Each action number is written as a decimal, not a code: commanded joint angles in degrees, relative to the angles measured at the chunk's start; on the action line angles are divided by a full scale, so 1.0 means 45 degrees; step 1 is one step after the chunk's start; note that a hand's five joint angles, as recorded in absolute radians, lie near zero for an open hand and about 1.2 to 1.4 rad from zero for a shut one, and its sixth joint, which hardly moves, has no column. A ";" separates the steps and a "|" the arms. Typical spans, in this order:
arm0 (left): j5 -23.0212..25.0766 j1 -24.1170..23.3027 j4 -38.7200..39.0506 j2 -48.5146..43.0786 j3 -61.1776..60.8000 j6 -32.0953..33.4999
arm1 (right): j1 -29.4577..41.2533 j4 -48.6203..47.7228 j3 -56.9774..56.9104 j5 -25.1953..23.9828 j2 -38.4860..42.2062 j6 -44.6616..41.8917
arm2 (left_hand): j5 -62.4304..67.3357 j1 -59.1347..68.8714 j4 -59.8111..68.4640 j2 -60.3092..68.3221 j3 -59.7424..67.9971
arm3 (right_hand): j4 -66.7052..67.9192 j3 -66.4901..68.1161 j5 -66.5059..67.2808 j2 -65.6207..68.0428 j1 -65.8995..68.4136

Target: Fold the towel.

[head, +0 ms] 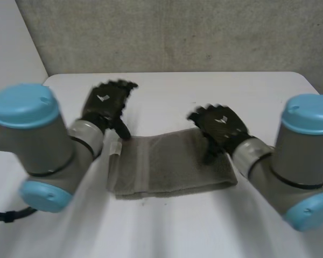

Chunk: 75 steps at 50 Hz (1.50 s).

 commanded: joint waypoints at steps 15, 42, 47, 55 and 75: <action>-0.3101 -0.1981 -0.0466 -0.1820 -0.1214 0.0905 | -0.1636 -0.2297 0.2206 -0.0359 0.1251 -0.2895 | -0.0198 0.0093 0.0143 0.0130 0.0150 | 1.4828 1.5107 1.4778 1.4848 1.5139; -0.3277 0.1378 -0.0427 0.5465 -0.4476 0.0631 | 0.6001 -0.2258 -0.1076 -0.1822 0.3027 -0.6122 | -0.0161 0.0131 0.0181 0.0167 0.0188 | 1.4828 1.5107 1.4778 1.4848 1.5139; -0.2829 0.1281 -0.0349 0.5466 -0.4515 0.0475 | 0.5962 -0.2122 -0.1017 -0.1961 0.2990 -0.6084 | 0.0063 0.0354 0.0404 0.0391 0.0411 | 0.8883 0.9162 0.8833 0.8903 0.9194; -0.2241 0.0581 -0.0407 0.4298 -0.3445 0.0339 | 0.4112 -0.2063 -0.1037 -0.0281 0.0746 -0.2598 | 0.0026 0.0318 0.0368 0.0354 0.0375 | -0.0728 -0.0448 -0.0777 -0.0708 -0.0417; -0.3684 -0.1141 -0.2887 -0.0332 -0.1020 -0.3196 | 0.1977 0.3640 -0.5451 -0.1822 0.4082 0.1124 | -0.0198 0.0093 0.0143 0.0130 0.0150 | -0.0728 -0.0448 -0.0777 -0.0708 -0.0417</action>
